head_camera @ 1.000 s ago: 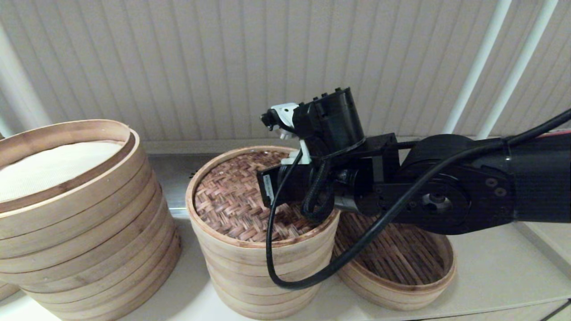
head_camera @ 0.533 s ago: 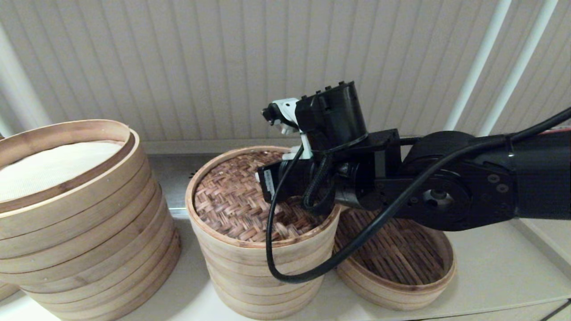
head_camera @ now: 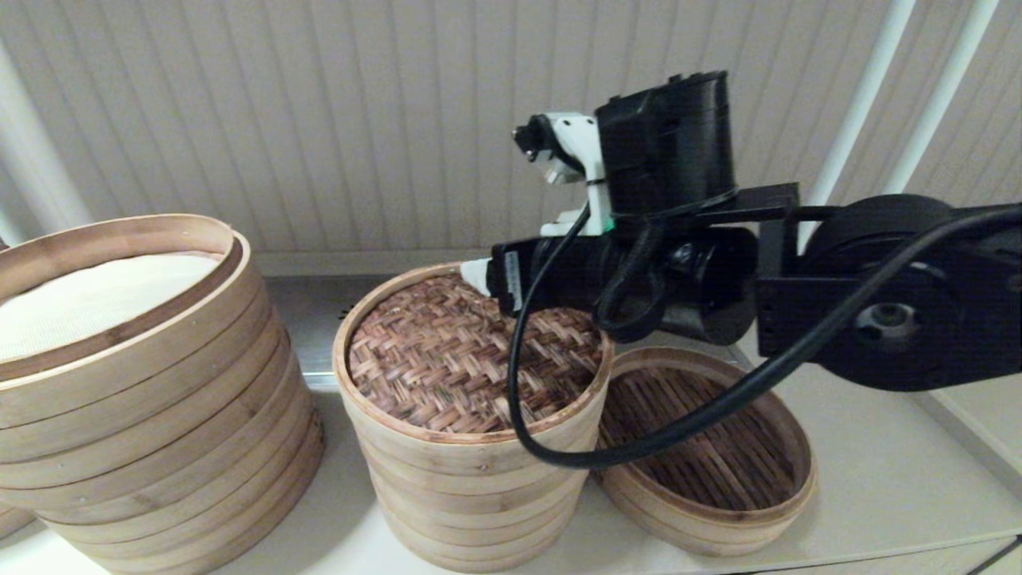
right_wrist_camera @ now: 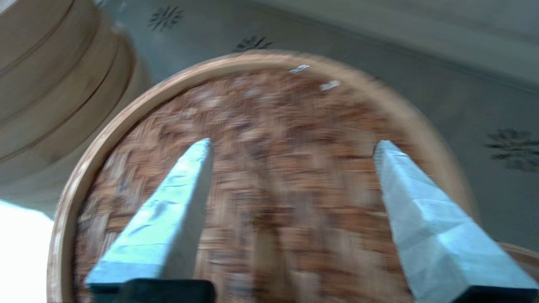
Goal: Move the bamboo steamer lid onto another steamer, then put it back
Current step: Pick up the steamer
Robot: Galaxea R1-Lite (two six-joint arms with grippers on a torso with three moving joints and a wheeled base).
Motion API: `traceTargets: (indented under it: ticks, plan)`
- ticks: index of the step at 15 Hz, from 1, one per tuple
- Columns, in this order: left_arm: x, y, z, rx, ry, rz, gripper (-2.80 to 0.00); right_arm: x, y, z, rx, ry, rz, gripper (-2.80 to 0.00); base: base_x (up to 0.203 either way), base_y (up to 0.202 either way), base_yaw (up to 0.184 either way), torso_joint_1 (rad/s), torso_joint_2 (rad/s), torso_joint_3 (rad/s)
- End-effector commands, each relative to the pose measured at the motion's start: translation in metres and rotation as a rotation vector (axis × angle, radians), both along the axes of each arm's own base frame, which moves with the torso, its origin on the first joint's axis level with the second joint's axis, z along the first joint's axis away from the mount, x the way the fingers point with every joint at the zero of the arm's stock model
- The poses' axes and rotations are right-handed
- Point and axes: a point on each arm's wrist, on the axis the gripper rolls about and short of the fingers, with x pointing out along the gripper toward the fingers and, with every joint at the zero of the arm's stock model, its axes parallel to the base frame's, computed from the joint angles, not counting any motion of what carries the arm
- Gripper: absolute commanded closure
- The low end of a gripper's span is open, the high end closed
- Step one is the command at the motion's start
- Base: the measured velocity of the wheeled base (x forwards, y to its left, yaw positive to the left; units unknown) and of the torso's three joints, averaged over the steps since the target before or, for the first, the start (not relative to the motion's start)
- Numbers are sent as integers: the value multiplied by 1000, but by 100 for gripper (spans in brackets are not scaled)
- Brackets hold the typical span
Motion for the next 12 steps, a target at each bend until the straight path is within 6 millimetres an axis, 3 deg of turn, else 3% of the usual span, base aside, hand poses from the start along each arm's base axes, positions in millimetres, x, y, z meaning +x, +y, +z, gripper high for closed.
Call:
traceTargets:
  ticks: [1, 6, 10, 12]
  plan:
    - [0, 0, 0, 0, 0, 1, 0, -13, -29, 23, 42, -46, -49, 0, 0, 0, 0, 0, 0, 0]
    - [0, 0, 0, -2, 0, 1, 0, -52, -93, 48, 77, -115, -192, 0, 0, 0, 0, 0, 0, 0]
    - [0, 0, 0, 0, 0, -1, 0, -98, -145, 37, 73, -132, -290, 0, 0, 0, 0, 0, 0, 0]
    - [0, 0, 0, 0, 0, -1, 0, -131, -175, 26, 62, -145, -368, 0, 0, 0, 0, 0, 0, 0]
